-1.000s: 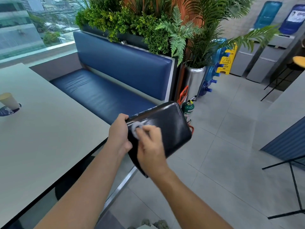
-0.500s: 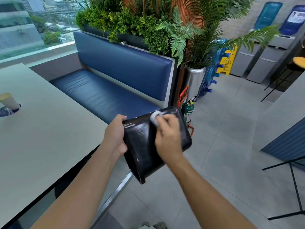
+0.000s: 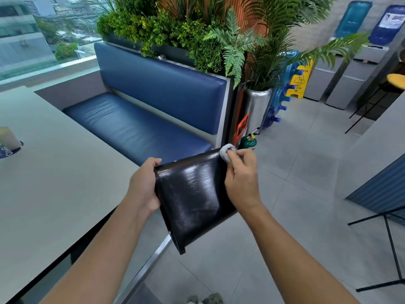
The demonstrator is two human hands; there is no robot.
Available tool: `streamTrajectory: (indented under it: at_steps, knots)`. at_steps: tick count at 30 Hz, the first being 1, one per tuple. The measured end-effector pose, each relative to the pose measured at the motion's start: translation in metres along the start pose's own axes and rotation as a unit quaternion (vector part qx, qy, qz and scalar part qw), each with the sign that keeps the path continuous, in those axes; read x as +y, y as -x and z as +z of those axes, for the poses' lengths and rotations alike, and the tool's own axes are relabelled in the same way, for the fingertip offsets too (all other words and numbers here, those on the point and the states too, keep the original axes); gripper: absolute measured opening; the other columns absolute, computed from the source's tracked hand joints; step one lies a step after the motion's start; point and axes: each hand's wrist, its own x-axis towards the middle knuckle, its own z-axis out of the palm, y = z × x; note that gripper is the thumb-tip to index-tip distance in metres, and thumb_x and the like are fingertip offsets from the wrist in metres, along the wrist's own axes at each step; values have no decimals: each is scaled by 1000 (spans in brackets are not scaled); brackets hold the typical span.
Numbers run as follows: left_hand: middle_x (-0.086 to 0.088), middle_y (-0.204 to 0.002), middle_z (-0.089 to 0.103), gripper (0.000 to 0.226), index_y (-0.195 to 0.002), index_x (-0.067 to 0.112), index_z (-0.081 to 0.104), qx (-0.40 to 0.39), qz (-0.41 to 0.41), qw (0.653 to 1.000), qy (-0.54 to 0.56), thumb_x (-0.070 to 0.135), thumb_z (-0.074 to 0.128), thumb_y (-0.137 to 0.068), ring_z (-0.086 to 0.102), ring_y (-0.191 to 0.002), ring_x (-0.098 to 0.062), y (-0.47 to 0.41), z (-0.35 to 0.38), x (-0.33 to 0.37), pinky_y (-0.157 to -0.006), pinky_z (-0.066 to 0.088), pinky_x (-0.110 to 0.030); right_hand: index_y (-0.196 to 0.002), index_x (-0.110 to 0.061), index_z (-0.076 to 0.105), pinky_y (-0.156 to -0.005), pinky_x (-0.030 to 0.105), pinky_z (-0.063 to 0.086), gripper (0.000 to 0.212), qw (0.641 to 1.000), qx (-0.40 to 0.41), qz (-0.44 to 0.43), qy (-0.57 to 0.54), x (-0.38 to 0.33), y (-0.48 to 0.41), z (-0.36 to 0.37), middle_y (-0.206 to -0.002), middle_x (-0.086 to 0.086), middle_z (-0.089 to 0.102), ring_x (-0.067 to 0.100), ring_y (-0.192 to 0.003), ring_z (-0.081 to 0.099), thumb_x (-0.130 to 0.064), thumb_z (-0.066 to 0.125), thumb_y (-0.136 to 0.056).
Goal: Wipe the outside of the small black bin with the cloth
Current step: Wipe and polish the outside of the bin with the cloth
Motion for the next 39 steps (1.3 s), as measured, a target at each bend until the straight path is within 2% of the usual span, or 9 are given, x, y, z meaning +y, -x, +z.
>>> streamTrajectory:
  at_steps: [3, 8, 11, 17, 23, 28, 32, 36, 39]
  knots:
    - [-9, -70, 59, 14, -81, 14, 60, 11, -3, 1000, -16, 20, 63, -94, 60, -58, -25, -1, 13, -4, -65, 51, -34, -125, 0, 68, -88, 45, 51, 33, 997, -34, -47, -54, -41, 24, 19, -106, 13, 53, 30, -97, 55, -3, 49, -99]
    - [-10, -69, 64, 19, -79, 10, 65, -14, -19, 1000, -15, 21, 62, -95, 63, -57, -24, -5, 16, -1, -62, 53, -31, -128, -8, 64, -75, 51, 56, 33, 989, -57, -114, -78, -69, 32, 27, -116, 8, 52, 36, -99, 60, 1, 58, -97]
    - [-2, -59, 58, 23, -75, 20, 55, -3, -8, 1000, 2, 21, 59, -98, 60, -51, -20, -12, 6, 11, -61, 51, -31, -122, 1, 70, -87, 45, 53, 28, 995, -20, -85, -50, -36, 4, 10, -111, 4, 48, 35, -96, 59, 4, 58, -96]
    - [-2, -56, 58, 21, -77, 19, 55, 14, 16, 1000, 1, 20, 59, -98, 60, -49, -21, -15, 4, 23, -64, 53, -35, -115, 4, 72, -91, 28, 47, 29, 999, 14, -17, -23, -20, -2, 6, -101, 13, 55, 32, -93, 58, 13, 61, -90]
    - [-5, -59, 63, 21, -76, 14, 60, -5, 1, 1000, -10, 19, 61, -97, 63, -51, -21, -13, 17, 11, -59, 54, -30, -123, -9, 65, -70, 49, 55, 31, 990, -51, -107, -79, -64, 40, 33, -108, 6, 51, 35, -92, 59, 4, 56, -97]
    - [-1, -60, 63, 21, -78, 19, 59, -11, 17, 1000, -21, 23, 60, -99, 64, -53, -19, -14, -1, 24, -66, 52, -34, -112, 2, 73, -79, 39, 50, 22, 999, 11, -15, -36, -11, -3, 5, -95, 8, 53, 26, -86, 55, 7, 61, -95]
    - [-1, -58, 63, 24, -78, 17, 61, -21, 39, 998, -36, 23, 60, -101, 63, -51, -17, -9, 0, 29, -65, 51, -34, -115, 1, 73, -76, 37, 50, 23, 998, 39, 47, -20, 1, -14, 0, -95, 1, 47, 22, -84, 52, 7, 62, -96]
    - [-9, -76, 68, 23, -82, 12, 68, -34, 43, 995, -78, 27, 63, -98, 66, -56, -22, -6, 17, 23, -65, 51, -33, -116, -1, 70, -81, 46, 52, 28, 997, -11, -43, -65, -55, 15, 25, -100, 7, 49, 33, -87, 55, 10, 58, -93]
    - [-5, -60, 68, 38, -72, 10, 67, -41, 49, 993, -104, 29, 60, -104, 64, -47, -16, -7, 23, 16, -54, 50, -27, -122, -4, 70, -78, 49, 54, 31, 992, -51, -91, -64, -83, 31, 33, -113, 8, 56, 35, -95, 56, 0, 53, -96]
